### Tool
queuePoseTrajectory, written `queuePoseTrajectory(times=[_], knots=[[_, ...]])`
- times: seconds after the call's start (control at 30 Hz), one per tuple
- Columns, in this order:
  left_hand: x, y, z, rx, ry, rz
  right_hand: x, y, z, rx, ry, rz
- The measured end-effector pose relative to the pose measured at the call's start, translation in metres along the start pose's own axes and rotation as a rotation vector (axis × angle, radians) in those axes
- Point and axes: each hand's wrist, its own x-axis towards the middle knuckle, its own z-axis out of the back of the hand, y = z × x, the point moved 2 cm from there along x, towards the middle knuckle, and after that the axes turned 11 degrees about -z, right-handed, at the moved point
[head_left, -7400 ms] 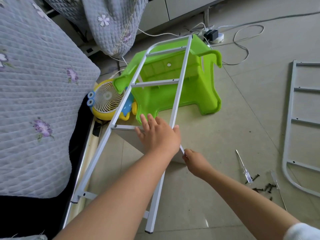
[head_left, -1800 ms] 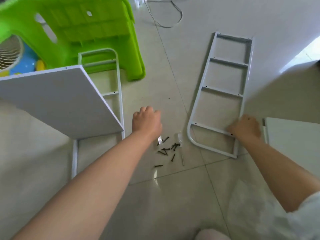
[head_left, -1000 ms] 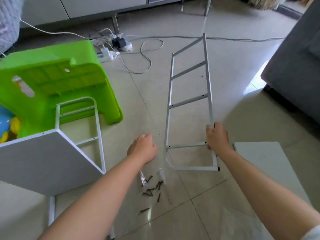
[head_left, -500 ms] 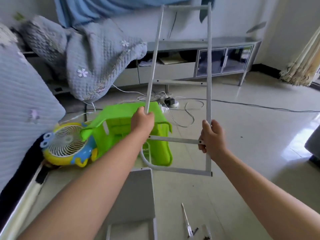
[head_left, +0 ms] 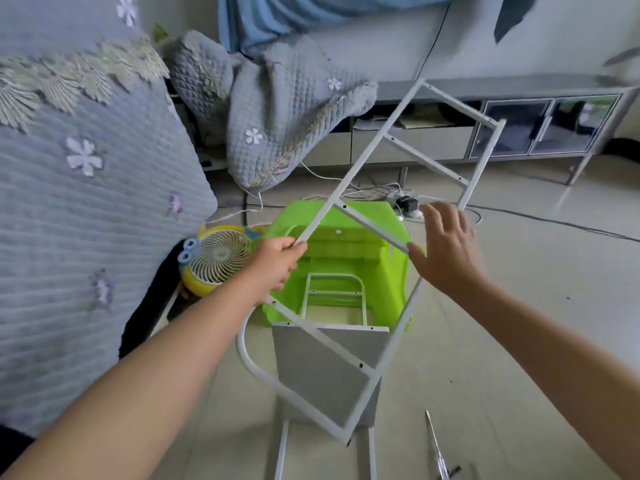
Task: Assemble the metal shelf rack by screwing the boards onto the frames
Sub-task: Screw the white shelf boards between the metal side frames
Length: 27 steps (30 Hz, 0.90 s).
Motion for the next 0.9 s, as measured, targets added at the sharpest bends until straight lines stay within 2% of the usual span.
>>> queuePoseTrajectory(times=[0.1, 0.17, 0.27, 0.37, 0.4, 0.47, 0.5, 0.6, 0.63, 0.67, 0.73, 0.83, 0.9], knots=[[-0.009, 0.003, 0.006, 0.023, 0.150, 0.015, 0.009, 0.016, 0.002, -0.211, -0.061, 0.278], [-0.010, -0.003, 0.008, 0.073, 0.258, 0.013, 0.016, 0.025, 0.004, -0.353, -0.026, 0.383], [-0.012, -0.015, 0.007, 0.188, 0.424, -0.011, 0.023, 0.039, 0.011, -0.523, 0.206, 0.435], [-0.006, -0.035, 0.004, 0.489, 0.451, -0.250, 0.021, 0.038, 0.021, -0.616, 0.435, 0.336], [-0.001, -0.041, 0.003, 0.656, 0.409, -0.352, 0.020, 0.036, 0.024, -0.611, 0.461, 0.285], [0.008, -0.051, 0.002, 0.954, 0.199, -0.511, 0.018, 0.026, 0.026, -0.561, 0.485, 0.163], [0.011, -0.055, 0.003, 1.022, 0.042, -0.592, 0.017, 0.020, 0.026, -0.511, 0.510, 0.068], [0.010, -0.050, 0.002, 1.001, -0.395, -0.797, 0.020, -0.001, 0.022, -0.285, 0.554, -0.205], [0.009, -0.045, 0.001, 0.997, -0.457, -0.768, 0.020, -0.007, 0.021, -0.213, 0.562, -0.290], [0.006, -0.038, -0.001, 0.981, -0.446, -0.654, 0.019, -0.009, 0.019, -0.133, 0.568, -0.373], [-0.001, -0.026, -0.008, 0.878, -0.384, -0.313, 0.011, -0.012, 0.010, 0.107, 0.607, -0.601], [-0.009, -0.004, -0.021, 0.425, -0.228, 0.105, 0.001, -0.009, -0.009, 0.363, 0.621, -0.869], [-0.020, 0.006, -0.033, 0.212, -0.061, 0.204, -0.003, -0.007, -0.019, 0.436, 0.623, -0.978]])
